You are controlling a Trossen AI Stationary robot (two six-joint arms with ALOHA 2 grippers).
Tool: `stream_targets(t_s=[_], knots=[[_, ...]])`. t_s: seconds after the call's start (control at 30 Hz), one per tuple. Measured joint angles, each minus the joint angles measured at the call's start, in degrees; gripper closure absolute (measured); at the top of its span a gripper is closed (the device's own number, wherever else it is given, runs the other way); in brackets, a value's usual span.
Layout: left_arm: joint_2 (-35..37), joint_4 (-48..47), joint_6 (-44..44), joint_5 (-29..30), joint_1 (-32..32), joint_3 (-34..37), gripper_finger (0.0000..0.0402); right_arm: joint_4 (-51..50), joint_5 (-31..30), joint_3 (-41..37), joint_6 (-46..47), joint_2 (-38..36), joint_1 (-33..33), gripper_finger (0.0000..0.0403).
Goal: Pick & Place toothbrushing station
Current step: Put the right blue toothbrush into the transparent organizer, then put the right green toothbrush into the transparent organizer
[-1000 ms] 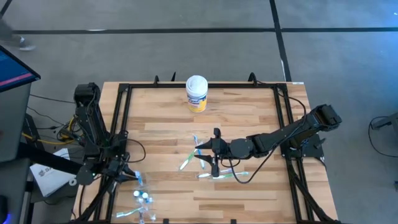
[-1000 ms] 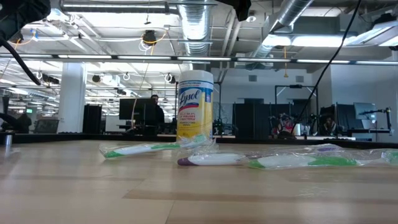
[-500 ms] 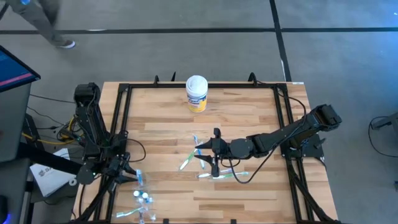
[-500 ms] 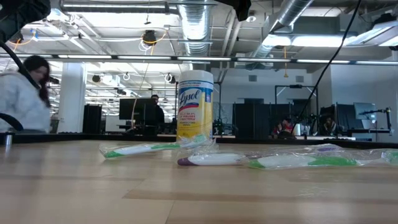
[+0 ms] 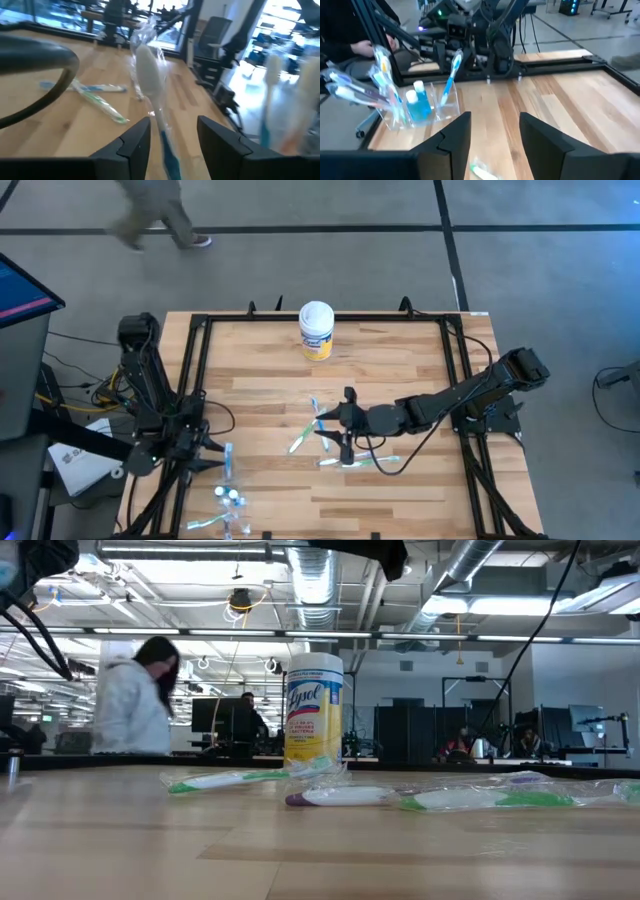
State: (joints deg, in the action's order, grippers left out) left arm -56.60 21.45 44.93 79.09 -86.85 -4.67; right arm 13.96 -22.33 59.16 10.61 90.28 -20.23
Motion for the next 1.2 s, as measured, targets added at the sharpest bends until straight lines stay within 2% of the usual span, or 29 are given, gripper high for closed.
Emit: stream_targets(t_s=[0.4, 0.67, 0.83, 1.2], knots=[[0.0, 0.2, -1.3, -0.7, 9.2, 0.0, 0.0252, -15.4, 2.4, 0.0, 5.0, 0.0, -0.7, 0.0248], [0.0, 2.5, 1.6, -7.8, 10.8, 0.0, 0.0252, -27.8, 3.1, 0.0, 12.3, 0.0, -1.5, 0.0254], [0.0, 3.2, 0.6, -6.7, 10.8, 0.0, 0.0252, -34.2, 3.4, 0.0, 15.5, 0.0, -1.9, 0.0253], [2.3, 7.4, -0.6, -2.8, 10.8, 0.0, 0.0252, -42.0, 9.6, -2.0, 20.7, 0.0, -5.3, 0.0255]])
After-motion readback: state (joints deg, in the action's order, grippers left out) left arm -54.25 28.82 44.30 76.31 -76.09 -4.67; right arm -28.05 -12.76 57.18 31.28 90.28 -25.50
